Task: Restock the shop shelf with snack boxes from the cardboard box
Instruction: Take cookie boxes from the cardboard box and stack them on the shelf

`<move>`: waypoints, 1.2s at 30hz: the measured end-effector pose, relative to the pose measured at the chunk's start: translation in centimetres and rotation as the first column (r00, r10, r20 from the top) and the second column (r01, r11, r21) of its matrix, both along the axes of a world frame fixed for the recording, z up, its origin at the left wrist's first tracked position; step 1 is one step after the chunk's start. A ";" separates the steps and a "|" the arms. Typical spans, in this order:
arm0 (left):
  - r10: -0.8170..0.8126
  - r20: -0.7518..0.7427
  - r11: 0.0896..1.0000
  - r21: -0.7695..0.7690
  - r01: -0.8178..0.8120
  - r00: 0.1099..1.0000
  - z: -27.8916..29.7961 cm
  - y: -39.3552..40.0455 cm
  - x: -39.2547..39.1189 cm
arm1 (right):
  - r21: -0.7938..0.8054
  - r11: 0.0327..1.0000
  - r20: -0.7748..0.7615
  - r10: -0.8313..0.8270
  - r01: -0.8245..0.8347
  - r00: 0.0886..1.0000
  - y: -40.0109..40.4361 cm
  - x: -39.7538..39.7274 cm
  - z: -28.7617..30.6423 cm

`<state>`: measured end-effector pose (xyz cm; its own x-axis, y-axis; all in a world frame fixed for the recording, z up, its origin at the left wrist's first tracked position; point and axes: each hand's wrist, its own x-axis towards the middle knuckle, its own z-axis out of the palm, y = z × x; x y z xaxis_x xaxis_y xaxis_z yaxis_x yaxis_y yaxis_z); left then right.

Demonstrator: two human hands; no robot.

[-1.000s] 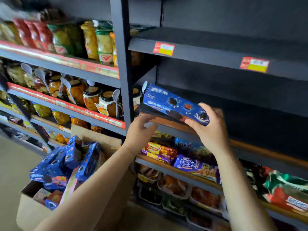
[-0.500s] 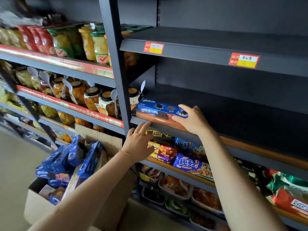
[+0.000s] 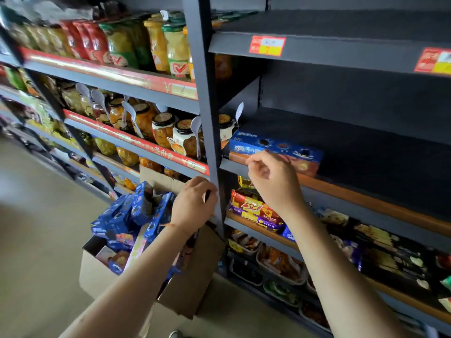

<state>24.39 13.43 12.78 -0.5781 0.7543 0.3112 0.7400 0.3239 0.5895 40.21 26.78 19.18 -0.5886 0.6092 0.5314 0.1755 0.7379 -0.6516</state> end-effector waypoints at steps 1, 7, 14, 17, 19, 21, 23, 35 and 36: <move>0.039 0.034 0.999 -0.031 -0.038 0.999 -0.8 -1.0 -1.1 | -0.066 0.996 0.053 0.068 -0.065 0.996 -0.9 -1.5 -0.9; 0.268 0.130 0.951 -0.191 -0.241 0.955 -5.5 -7.7 -7.2 | -0.469 0.877 0.320 0.285 -0.110 0.904 -4.8 -10.1 -8.8; 0.388 0.187 0.899 -0.294 -0.325 0.902 -12.7 -13.5 -14.6 | -0.619 0.785 0.517 0.391 0.018 0.761 -8.9 -19.9 -17.3; 0.444 0.109 0.878 -0.249 -0.408 0.889 -15.2 -14.9 -18.1 | -0.636 0.763 0.576 0.373 0.112 0.728 -10.4 -23.7 -20.4; 0.491 0.095 0.845 -0.296 -0.446 0.866 -16.1 -15.7 -20.7 | -0.634 0.756 0.604 0.354 0.162 0.714 -11.3 -26.3 -21.5; 0.526 0.101 0.807 -0.374 -0.457 0.845 -16.8 -16.3 -23.2 | -0.603 0.777 0.626 0.323 0.179 0.709 -12.3 -29.1 -21.9; 0.541 0.116 0.785 -0.427 -0.450 0.833 -17.5 -16.7 -25.9 | -0.543 0.822 0.643 0.275 0.173 0.714 -13.2 -32.2 -21.7; 0.432 0.322 0.868 -0.401 -0.292 0.843 -20.4 -17.4 -31.8 | -0.504 0.794 0.744 0.198 0.340 0.639 -15.5 -44.0 -24.9; 0.430 0.325 0.871 -0.396 -0.291 0.842 -20.4 -17.4 -31.8 | -0.517 0.779 0.740 0.198 0.355 0.643 -15.3 -44.1 -25.1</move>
<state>-7.38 -3.97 -7.57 -0.8477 0.4828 -0.2197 0.2617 0.7409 0.6185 -3.94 11.47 -5.96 -0.5232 0.6743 -0.5212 0.8169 0.2225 -0.5322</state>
